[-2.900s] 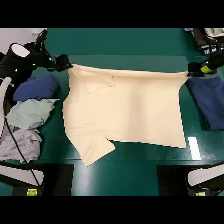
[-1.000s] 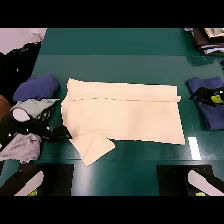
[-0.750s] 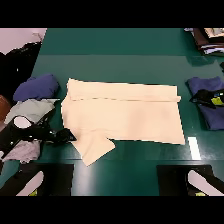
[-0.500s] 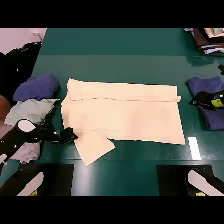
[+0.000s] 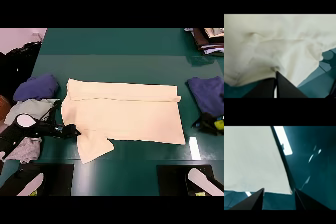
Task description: Fold the shirts.
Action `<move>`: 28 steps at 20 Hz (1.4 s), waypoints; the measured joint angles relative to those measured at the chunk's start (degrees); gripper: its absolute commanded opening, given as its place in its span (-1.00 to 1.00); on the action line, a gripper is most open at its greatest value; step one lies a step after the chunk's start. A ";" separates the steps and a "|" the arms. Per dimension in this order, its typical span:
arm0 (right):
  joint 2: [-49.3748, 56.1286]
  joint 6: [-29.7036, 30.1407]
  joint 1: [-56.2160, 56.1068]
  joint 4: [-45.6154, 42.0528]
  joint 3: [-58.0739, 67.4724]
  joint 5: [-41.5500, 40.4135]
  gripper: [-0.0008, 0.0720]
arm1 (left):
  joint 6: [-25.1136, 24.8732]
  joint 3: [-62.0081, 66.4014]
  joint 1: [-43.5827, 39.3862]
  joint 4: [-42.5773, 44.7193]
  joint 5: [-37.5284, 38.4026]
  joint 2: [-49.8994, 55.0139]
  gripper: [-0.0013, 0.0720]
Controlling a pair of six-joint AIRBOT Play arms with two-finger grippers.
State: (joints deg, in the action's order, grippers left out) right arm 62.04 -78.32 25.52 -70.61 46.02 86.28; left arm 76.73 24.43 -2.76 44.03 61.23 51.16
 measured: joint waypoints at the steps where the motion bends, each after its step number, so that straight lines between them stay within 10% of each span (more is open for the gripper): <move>1: 0.70 0.72 1.75 0.02 -2.60 -0.11 0.22 | -0.13 0.61 -0.02 -0.09 0.09 0.00 -0.89; 8: 6.14 4.15 6.32 4.61 -12.55 -2.91 0.11 | -0.57 2.27 -0.09 -0.35 0.63 0.02 -0.89; 13: 7.30 6.14 4.33 6.82 -13.75 -6.10 -0.93 | -0.63 2.47 -0.09 -0.22 1.46 0.02 -0.89; 28: -15.30 4.90 -2.51 -2.89 -4.83 5.92 -0.94 | 14.10 6.43 -0.11 11.32 26.73 -20.72 -0.89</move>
State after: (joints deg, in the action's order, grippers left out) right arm 46.74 -73.43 23.00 -73.49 41.19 92.20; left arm 90.83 30.85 -2.87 55.35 87.96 30.44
